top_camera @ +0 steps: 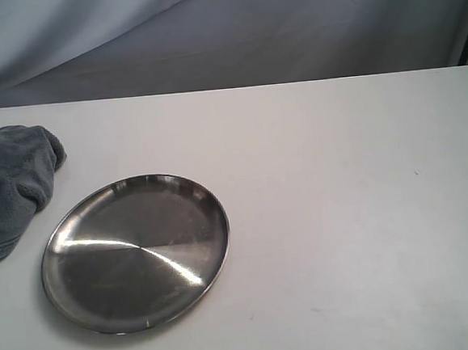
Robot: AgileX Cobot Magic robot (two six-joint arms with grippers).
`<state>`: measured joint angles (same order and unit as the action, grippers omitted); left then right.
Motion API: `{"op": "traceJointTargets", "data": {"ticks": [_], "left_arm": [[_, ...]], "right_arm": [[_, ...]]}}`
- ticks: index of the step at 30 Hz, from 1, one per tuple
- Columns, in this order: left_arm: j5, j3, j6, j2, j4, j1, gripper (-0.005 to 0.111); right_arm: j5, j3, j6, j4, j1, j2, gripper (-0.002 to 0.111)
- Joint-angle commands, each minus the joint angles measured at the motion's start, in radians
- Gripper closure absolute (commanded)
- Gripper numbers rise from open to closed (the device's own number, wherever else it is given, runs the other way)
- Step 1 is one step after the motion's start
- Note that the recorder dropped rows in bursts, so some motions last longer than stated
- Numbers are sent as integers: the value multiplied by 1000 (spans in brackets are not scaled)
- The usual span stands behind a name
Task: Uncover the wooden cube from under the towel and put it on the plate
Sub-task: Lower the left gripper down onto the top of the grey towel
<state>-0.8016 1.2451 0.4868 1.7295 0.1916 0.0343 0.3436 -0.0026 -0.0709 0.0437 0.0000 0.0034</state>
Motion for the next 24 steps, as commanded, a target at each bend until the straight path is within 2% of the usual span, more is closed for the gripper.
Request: {"op": "traceJointTargets", "data": {"ticks": [1,4,8,12,18,24], "left_arm": [[-90,17,488,65,-299,-4,107],[-12,17,591,64,-400,-4,107],[209,17,595,52,-516,-4,107],[405,17,588,50,-566,-4,107],[516,17,561,50,-571,-4,107],[529,17,459,50,-571,31,107]], "right_arm": [[-8,3,-3,1,0,-3,108],[-8,3,-3,1,0,-3,108],[-8,3,-3,1,0,-3,108],[-8,3,-3,1,0,-3,108],[-8,3,-3,1,0,-3,108],[-8,3,-3,1,0,-3,108]]}}
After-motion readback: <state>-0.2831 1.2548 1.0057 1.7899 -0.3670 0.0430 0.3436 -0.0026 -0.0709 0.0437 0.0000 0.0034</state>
